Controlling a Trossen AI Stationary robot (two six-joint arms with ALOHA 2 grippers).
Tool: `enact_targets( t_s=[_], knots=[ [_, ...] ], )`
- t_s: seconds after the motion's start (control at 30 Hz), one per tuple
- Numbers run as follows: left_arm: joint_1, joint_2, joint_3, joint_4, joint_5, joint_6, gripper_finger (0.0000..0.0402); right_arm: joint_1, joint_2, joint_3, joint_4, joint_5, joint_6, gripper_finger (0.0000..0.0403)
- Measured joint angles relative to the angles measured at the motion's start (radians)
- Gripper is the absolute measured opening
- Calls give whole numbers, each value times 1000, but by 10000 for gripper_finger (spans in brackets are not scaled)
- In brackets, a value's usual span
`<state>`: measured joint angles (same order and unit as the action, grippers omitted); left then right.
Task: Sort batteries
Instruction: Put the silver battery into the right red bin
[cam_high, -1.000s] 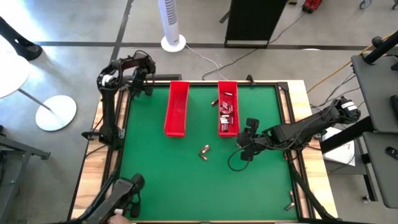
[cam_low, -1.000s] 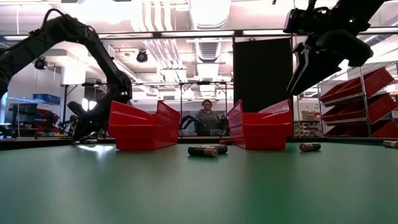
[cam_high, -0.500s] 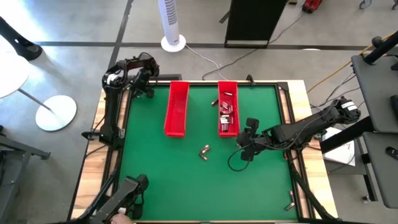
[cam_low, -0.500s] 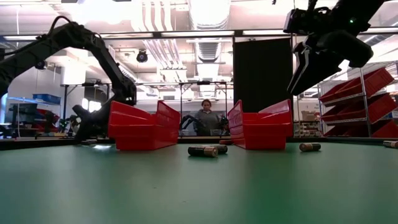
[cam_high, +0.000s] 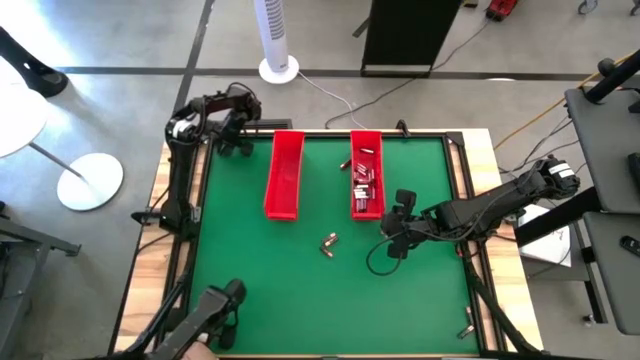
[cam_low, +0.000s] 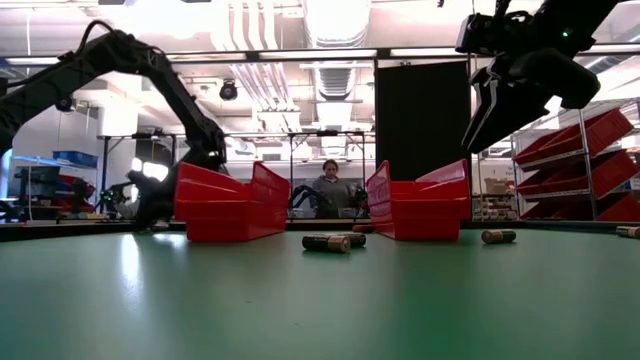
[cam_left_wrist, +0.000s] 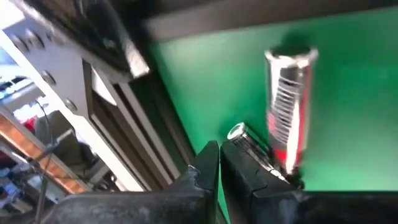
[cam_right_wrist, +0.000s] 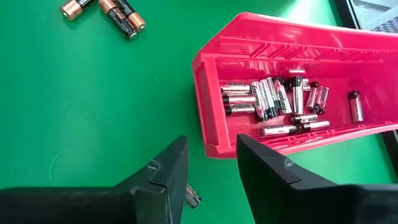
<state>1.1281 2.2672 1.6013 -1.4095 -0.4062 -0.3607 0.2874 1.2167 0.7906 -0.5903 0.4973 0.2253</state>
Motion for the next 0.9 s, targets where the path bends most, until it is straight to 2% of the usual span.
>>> enact_targets(
  t_s=[0.27,0.7,0.9],
  knots=[
    [-23,-5,15,44,-5,3,0,0,0,0,1,0,0,137],
    [-57,-9,22,75,-2,22,0,0,0,0,1,0,0,116],
    [-67,-12,22,76,2,36,0,0,0,0,2,1,0,125]
  ],
)
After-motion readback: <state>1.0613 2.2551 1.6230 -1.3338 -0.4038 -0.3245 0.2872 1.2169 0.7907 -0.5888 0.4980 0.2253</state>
